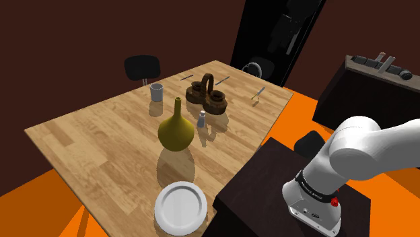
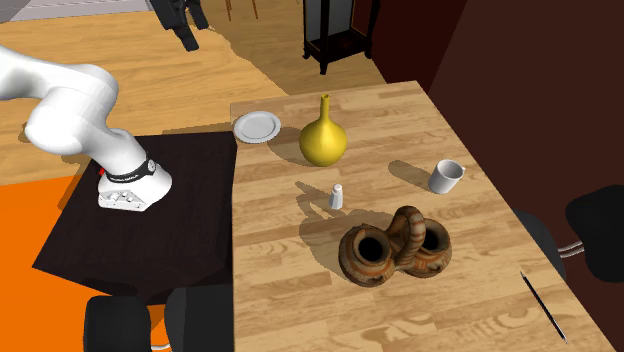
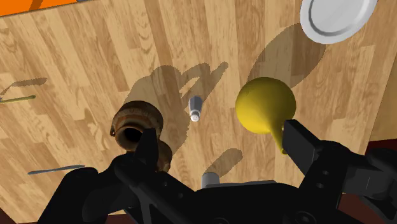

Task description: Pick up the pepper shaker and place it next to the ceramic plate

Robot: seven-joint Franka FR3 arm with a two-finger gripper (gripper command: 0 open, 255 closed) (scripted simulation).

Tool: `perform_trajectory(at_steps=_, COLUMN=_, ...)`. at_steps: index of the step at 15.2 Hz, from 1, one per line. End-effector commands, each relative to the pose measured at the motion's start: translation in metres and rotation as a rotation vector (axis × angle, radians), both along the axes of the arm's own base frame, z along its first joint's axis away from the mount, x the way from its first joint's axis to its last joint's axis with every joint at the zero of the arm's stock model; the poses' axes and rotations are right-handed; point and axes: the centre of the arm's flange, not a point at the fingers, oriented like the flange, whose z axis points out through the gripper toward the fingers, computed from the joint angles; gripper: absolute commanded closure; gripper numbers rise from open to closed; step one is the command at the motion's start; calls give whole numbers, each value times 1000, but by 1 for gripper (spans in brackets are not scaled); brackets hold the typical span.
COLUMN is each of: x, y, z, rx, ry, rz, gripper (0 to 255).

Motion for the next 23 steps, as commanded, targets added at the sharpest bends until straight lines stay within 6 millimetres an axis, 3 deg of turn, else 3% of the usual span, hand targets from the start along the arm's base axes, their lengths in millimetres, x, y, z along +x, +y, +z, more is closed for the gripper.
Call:
perform_trajectory(at_steps=1, x=0, y=0, z=0, rx=0, ry=0, rz=0, gripper=0)
perform_trajectory(at_steps=23, x=166, y=-18, z=-241, rx=-15, ry=45, rz=17, gripper=0)
